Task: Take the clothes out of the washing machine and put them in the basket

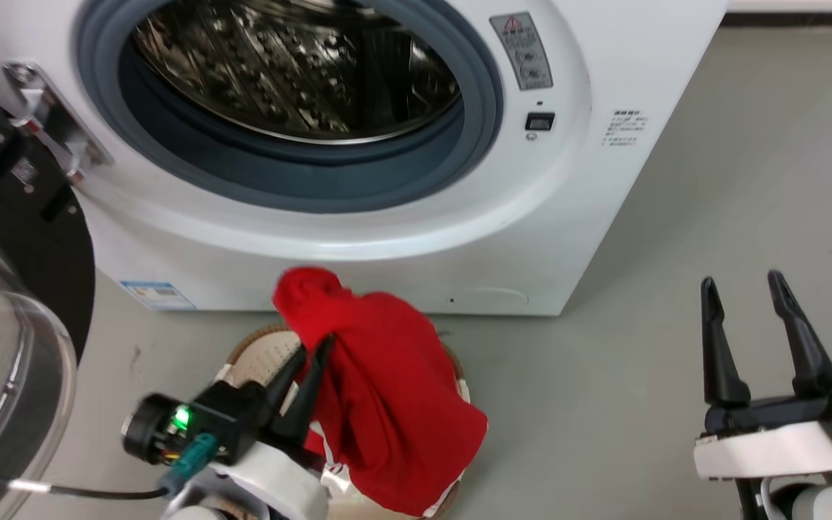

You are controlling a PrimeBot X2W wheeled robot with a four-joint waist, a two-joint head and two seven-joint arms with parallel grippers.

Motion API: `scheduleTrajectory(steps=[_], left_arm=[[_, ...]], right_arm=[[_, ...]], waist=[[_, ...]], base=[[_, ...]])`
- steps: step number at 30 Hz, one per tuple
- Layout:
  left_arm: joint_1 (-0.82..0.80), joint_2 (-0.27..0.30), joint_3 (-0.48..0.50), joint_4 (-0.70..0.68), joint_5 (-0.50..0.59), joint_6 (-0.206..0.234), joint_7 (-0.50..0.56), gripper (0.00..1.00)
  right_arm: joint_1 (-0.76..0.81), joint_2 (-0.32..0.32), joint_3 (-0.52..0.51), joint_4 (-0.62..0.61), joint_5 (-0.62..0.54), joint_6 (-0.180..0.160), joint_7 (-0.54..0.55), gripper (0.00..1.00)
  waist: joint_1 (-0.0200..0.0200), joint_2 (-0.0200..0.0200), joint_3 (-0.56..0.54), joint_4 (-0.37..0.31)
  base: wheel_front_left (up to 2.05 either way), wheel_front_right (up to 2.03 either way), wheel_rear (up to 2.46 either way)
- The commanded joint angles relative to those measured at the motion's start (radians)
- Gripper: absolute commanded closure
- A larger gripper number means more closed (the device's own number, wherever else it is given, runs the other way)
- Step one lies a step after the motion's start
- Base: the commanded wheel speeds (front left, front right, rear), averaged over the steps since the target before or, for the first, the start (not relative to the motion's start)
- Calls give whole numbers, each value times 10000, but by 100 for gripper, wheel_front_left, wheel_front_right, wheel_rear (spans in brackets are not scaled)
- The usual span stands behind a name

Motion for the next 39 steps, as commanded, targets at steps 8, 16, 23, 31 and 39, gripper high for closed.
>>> scheduleTrajectory(steps=[8,16,23,31,39], left_arm=[[-1080,-1149,-499,4030,-329,-1105,-937,100],[-3144,-2176,-981,8521,96,-2036,-1285,100],[-5057,-2590,-1433,11407,634,-2444,-1379,100],[-6750,-2874,-1951,13660,1151,-2573,-1038,100],[-7449,-2931,-2159,14434,1163,-2598,-93,100]], right_arm=[[-898,15,62,-220,-139,-7,-21,0],[-1761,12,-9,-414,0,-8,-21,0],[-2366,12,-138,-653,160,-8,-21,0],[-2955,15,-156,-980,451,-8,-21,0],[-3295,13,-167,-1171,690,-8,-20,0]], waist=[[0,-1,1663,-369],[0,-1,3338,-933],[0,-1,4791,-1376],[0,-1,6209,-1638],[0,-1,6991,-1860]], base=[[0,0,0],[0,0,0],[0,0,0],[0,0,0],[0,0,0]])
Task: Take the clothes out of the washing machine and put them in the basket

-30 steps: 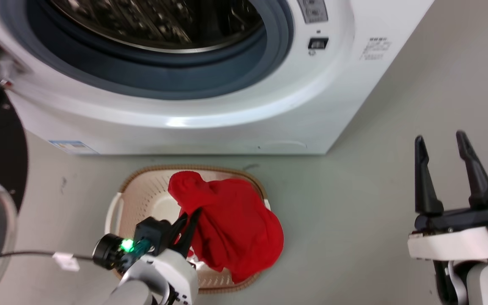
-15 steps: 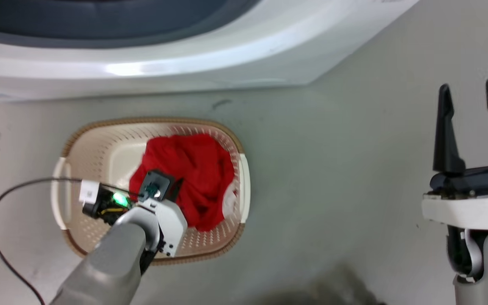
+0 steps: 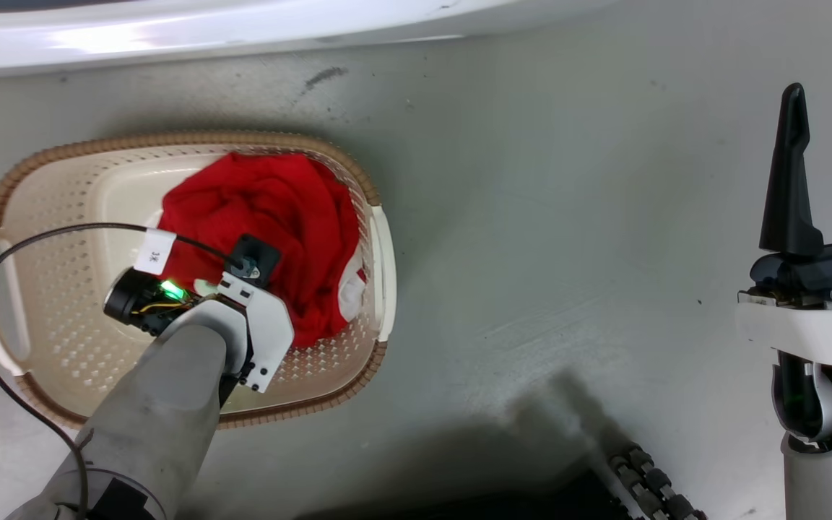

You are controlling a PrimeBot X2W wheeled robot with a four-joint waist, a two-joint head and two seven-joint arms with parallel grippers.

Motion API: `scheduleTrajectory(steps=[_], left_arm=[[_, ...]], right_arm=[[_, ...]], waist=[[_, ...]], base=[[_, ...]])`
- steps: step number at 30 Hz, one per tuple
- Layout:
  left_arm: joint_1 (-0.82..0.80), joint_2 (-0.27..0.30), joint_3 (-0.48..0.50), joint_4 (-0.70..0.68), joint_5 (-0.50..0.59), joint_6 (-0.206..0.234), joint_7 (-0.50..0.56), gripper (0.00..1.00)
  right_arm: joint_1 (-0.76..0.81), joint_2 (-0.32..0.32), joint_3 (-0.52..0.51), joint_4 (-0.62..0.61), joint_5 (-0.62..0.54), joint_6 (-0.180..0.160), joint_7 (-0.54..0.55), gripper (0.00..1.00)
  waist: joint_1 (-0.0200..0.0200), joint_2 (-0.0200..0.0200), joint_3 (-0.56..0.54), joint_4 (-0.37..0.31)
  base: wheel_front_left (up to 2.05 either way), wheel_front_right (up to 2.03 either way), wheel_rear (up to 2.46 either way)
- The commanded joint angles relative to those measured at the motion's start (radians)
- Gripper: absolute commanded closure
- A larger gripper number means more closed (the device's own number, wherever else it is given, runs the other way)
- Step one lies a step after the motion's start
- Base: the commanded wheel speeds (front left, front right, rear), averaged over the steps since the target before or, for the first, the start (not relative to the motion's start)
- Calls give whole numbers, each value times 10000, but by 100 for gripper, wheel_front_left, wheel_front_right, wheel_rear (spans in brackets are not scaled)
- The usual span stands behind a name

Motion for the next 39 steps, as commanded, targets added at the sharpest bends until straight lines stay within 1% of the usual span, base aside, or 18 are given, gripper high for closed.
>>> scheduleTrajectory(steps=[1,2,3,4,9,14,18,20,22,25,27,34,39], left_arm=[[-150,26,-51,85,0,24,209,100],[-154,20,-41,115,-45,21,352,100],[-165,26,-30,137,-82,57,462,53],[-179,14,-39,146,-88,98,465,0],[152,-215,-78,175,-239,31,201,0],[631,-441,-102,171,-341,-53,-785,0],[1155,-607,235,-11,-714,43,-1266,0],[1400,-592,455,-309,-880,183,-1358,0],[1656,-459,839,-1119,-1015,443,-1381,0],[2444,-227,1397,-2546,-927,827,-1370,0],[2926,-155,1809,-3460,-795,998,-1372,0],[4562,-361,3240,-5975,-190,1412,-1375,0],[5635,-612,4238,-7652,533,1653,-1376,0]], right_arm=[[-203,17,-12,-60,57,-10,-20,0],[-217,17,-13,-51,76,-10,-20,0],[-230,17,-13,-32,78,-10,-20,0],[-235,17,-23,-7,68,-10,-20,0],[-138,17,74,182,10,-10,-20,0],[177,16,198,336,-95,-9,-20,0],[522,14,330,503,-198,-10,-20,0],[701,14,338,578,-221,-10,-20,0],[871,14,379,622,-236,-10,-20,0],[1119,14,388,707,-258,-9,-19,0],[1325,14,399,752,-301,-10,-20,0],[2035,11,389,892,-360,-10,-20,0],[2507,12,358,990,-413,-9,-20,0]], waist=[[-2,0,227,-157],[-2,0,241,-164],[-2,0,242,-168],[-2,0,215,-157],[-2,0,-447,28],[-2,0,-1471,253],[-2,0,-2424,425],[-2,0,-2854,531],[-2,0,-3254,619],[-2,0,-3853,766],[-2,0,-4237,865],[-2,0,-5497,1232],[-2,0,-6322,1444]], base=[[0,0,0],[0,0,0],[0,0,0],[0,0,0],[0,0,0],[0,0,0],[0,0,0],[0,0,0],[0,0,0],[0,0,0],[0,0,0],[0,0,0],[0,0,0]])
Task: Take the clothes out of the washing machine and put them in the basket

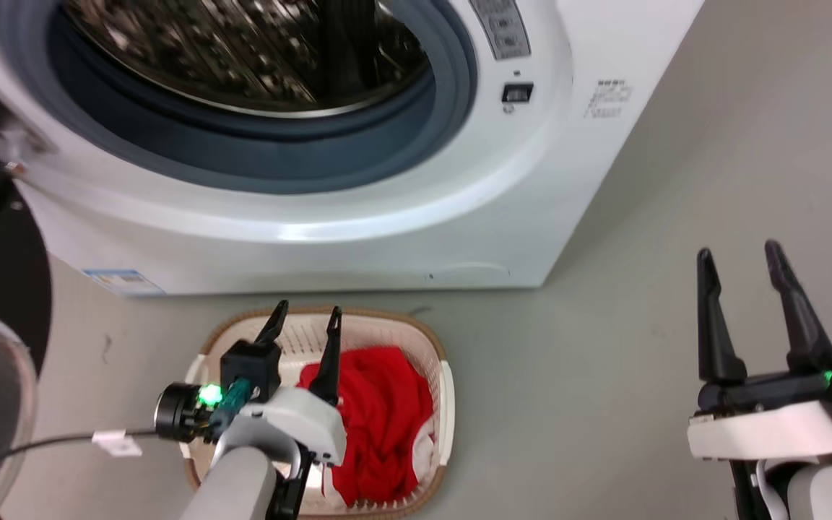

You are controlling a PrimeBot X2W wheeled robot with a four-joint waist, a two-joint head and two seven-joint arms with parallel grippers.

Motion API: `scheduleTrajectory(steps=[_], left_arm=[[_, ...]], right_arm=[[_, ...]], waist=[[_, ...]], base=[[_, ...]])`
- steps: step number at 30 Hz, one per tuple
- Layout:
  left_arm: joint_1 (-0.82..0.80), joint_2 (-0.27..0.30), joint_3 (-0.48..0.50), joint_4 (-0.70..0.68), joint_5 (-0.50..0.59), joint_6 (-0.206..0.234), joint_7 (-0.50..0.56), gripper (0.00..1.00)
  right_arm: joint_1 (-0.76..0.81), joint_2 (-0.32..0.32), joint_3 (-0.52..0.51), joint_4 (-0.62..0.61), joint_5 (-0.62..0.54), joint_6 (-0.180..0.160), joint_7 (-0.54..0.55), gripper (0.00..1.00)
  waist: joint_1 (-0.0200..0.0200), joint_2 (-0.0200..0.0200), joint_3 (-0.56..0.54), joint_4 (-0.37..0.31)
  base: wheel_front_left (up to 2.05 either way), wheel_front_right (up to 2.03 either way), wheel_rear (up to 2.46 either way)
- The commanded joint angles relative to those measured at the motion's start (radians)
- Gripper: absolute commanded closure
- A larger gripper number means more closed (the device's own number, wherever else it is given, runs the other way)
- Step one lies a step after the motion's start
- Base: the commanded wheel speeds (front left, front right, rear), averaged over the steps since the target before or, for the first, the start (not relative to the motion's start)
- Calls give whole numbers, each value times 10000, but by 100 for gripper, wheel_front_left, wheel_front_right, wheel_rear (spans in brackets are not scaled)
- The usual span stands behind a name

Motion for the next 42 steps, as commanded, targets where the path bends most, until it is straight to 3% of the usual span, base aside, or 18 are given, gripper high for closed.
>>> scheduleTrajectory(steps=[1,10,16,28,41,42], left_arm=[[381,-53,260,-418,225,81,-24,0],[2066,-407,1928,-2966,1303,327,-25,0],[3236,-782,2802,-4219,1744,105,-26,0],[4105,-1024,3262,-4436,1636,-246,-26,0],[4142,-1039,3217,-4268,1601,-41,-26,0],[4122,-1016,3207,-4259,1544,-45,1,100]], right_arm=[[230,5,-9,26,-41,-7,-20,0],[937,7,-24,91,-3,-7,-20,0],[1451,8,3,-36,47,-7,-20,0],[2059,8,100,-96,162,-7,-20,0],[2096,8,220,-38,249,-7,-20,0],[2006,-2,220,-26,205,0,0,100]], waist=[[3,-1,-638,262],[3,-1,-1886,356],[3,-1,-2631,394],[3,-1,-3137,280],[3,-1,-3256,197],[3,-1,-3257,197]], base=[[0,0,0],[0,0,0],[0,0,0],[0,0,0],[0,0,0],[0,0,0]])
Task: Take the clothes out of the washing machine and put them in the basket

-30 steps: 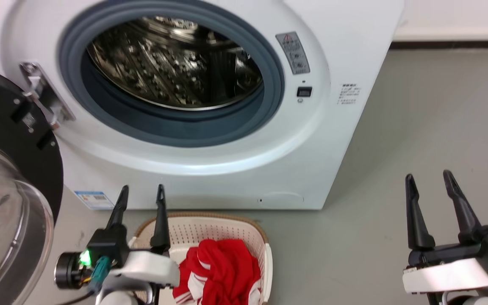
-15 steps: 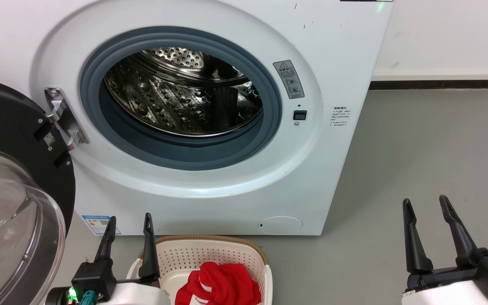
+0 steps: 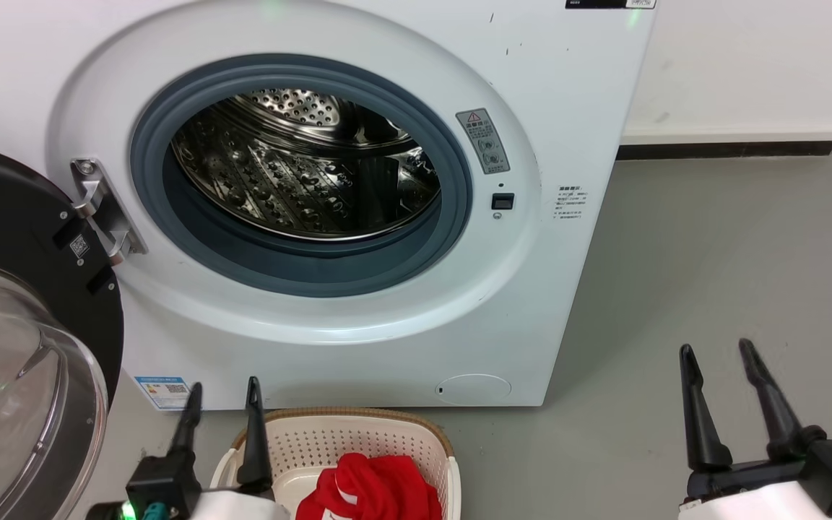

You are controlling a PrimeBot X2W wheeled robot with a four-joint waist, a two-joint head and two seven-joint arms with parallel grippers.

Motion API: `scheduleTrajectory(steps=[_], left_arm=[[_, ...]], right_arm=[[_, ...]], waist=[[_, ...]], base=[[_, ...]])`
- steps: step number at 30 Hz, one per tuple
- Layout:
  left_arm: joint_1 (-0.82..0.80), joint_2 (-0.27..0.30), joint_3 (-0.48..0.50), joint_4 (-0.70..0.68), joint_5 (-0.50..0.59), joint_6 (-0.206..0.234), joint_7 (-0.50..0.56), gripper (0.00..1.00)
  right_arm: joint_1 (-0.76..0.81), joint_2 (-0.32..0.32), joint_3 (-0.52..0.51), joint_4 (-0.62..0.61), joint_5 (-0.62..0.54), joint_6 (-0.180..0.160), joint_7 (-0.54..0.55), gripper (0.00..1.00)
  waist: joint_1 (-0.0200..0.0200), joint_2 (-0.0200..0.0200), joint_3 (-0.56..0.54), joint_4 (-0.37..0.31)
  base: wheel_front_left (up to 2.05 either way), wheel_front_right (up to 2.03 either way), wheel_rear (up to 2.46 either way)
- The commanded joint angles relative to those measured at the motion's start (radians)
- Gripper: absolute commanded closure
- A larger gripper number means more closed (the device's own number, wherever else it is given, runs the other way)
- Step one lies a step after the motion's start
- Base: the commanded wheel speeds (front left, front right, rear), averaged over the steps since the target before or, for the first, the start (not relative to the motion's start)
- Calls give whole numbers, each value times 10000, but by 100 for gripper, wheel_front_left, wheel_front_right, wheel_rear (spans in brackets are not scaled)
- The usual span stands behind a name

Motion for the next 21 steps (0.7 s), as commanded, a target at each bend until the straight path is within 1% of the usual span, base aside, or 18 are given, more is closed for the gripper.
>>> scheduleTrajectory(steps=[1,4,16,21], left_arm=[[12,0,-5,90,-21,14,6,100],[89,-2,-19,368,-130,5,62,100],[-245,-4,254,571,-2483,-306,672,100],[-343,-4,334,624,-3186,-399,849,100]], right_arm=[[7,0,10,89,15,2,2,100],[48,2,29,333,113,2,21,100],[-323,-160,43,770,2733,1,469,100],[-442,-200,39,910,3503,1,608,100]], waist=[[0,-1,-1,3],[0,-1,-1,3],[0,-1,12,30],[0,-1,17,38]], base=[[0,0,0],[0,0,0],[0,0,0],[0,0,0]])
